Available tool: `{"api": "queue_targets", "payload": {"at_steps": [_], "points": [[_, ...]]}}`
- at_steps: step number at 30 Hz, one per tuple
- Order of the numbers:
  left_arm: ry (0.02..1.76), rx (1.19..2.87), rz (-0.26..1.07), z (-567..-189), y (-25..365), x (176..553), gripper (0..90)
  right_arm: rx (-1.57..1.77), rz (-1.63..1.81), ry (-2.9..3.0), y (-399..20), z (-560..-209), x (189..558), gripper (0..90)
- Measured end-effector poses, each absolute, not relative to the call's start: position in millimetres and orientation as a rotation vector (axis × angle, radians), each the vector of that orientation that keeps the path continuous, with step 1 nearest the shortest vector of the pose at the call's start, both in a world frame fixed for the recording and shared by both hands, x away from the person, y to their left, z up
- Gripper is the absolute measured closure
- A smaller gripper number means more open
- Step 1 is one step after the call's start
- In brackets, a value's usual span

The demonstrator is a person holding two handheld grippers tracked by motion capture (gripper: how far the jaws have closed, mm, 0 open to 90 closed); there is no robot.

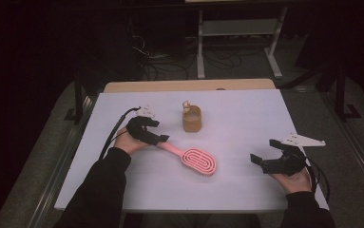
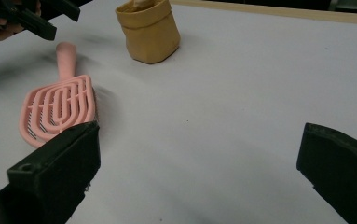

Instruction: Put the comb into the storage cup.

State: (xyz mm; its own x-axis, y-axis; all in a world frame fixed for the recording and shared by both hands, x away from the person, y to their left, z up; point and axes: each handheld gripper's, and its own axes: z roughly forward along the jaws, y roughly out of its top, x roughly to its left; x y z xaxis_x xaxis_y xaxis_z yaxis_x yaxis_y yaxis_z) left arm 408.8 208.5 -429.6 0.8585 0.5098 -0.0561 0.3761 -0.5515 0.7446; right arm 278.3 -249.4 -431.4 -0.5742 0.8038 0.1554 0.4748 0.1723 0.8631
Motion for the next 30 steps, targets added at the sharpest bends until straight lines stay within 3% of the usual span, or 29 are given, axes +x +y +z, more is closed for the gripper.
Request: {"api": "queue_targets", "payload": {"at_steps": [16,26,30], "points": [[0.657,2.186,0.164,-442,205,416,36.1,1.221,1.358,2.123,-250,-432,279,0.0],[0.639,2.175,0.229,-441,201,413,57.5,1.223,1.355,2.123,-250,-432,279,0.0],[0.616,2.194,0.225,-441,199,412,72.7,1.225,1.351,2.127,-250,-433,279,0.0]]}}
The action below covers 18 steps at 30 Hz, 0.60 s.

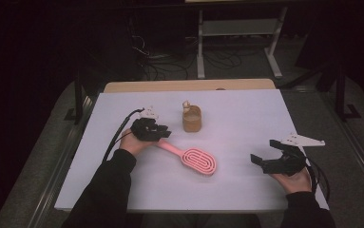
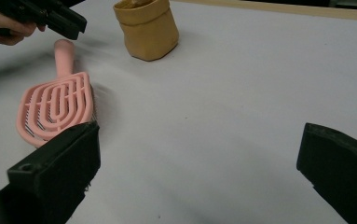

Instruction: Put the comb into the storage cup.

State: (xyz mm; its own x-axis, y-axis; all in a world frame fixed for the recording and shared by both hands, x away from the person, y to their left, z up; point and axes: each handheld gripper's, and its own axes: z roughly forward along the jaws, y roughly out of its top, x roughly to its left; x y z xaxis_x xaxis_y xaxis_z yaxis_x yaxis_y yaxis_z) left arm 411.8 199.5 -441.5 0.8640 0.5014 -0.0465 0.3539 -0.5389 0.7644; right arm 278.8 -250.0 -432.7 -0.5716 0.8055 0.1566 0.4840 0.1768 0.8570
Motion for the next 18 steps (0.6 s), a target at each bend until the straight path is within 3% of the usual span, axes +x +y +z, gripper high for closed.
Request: {"api": "queue_targets", "payload": {"at_steps": [5,18], "points": [[0.597,2.23,0.279,-440.8,192.4,408.7,89.6,1.227,1.349,2.129,-250.0,-433.0,278.9,0.0],[0.602,2.339,0.231,-446.9,192.0,408.8,89.7,1.228,1.352,2.13,-250.3,-433.0,278.6,0.0]]}}
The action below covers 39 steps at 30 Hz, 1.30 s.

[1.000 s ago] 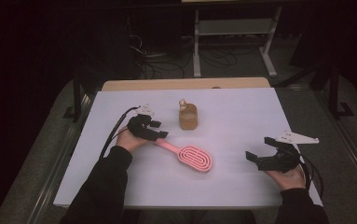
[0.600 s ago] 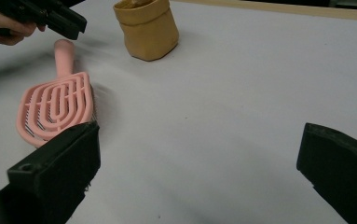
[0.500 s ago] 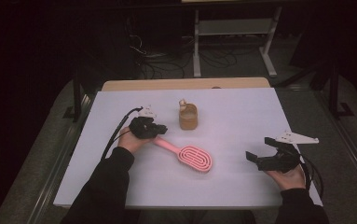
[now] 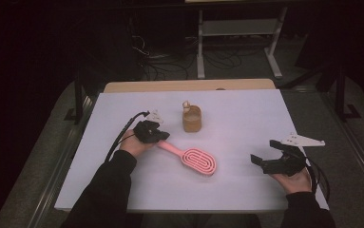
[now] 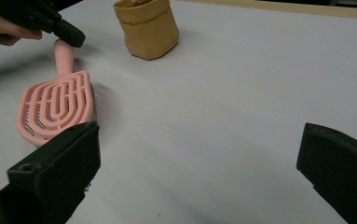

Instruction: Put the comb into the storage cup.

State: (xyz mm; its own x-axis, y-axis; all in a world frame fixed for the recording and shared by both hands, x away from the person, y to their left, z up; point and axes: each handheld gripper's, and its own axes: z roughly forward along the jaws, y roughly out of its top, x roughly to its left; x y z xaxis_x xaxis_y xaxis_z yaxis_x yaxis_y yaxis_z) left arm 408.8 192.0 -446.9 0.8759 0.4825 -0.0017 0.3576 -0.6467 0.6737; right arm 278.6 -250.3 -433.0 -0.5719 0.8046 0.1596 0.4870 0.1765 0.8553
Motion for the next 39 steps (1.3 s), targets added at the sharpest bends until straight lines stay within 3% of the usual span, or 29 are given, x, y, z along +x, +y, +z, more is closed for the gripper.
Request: {"api": "queue_targets", "payload": {"at_steps": [39], "points": [[0.505,2.406,0.167,-454,204,371,89.7,1.231,1.352,2.14,-249,-435,279,0.0]]}}
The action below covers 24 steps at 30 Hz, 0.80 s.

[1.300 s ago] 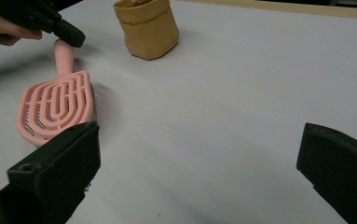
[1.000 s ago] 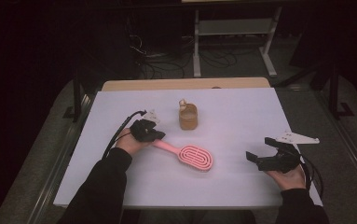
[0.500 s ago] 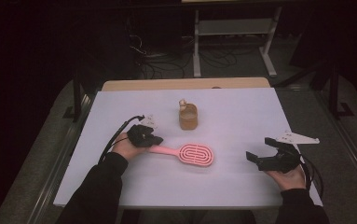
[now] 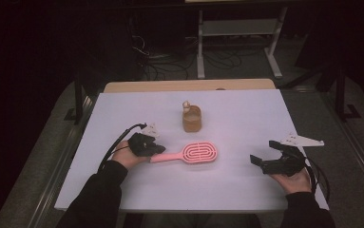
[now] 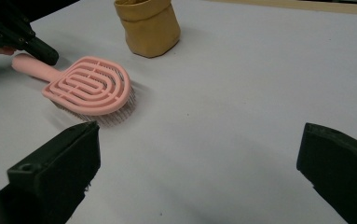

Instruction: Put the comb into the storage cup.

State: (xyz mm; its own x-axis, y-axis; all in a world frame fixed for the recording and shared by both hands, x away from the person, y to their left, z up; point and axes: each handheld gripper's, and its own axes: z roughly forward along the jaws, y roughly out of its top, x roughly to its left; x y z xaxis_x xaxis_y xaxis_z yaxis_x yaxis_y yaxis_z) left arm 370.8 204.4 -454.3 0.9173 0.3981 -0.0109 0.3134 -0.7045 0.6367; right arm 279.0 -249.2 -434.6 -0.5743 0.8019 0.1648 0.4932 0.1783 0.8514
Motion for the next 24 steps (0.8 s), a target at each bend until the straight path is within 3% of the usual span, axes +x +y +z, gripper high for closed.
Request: {"api": "queue_targets", "payload": {"at_steps": [24], "points": [[0.441,2.482,0.209,-440,211,356,89.7,1.235,1.347,2.145,-249,-435,279,0.0]]}}
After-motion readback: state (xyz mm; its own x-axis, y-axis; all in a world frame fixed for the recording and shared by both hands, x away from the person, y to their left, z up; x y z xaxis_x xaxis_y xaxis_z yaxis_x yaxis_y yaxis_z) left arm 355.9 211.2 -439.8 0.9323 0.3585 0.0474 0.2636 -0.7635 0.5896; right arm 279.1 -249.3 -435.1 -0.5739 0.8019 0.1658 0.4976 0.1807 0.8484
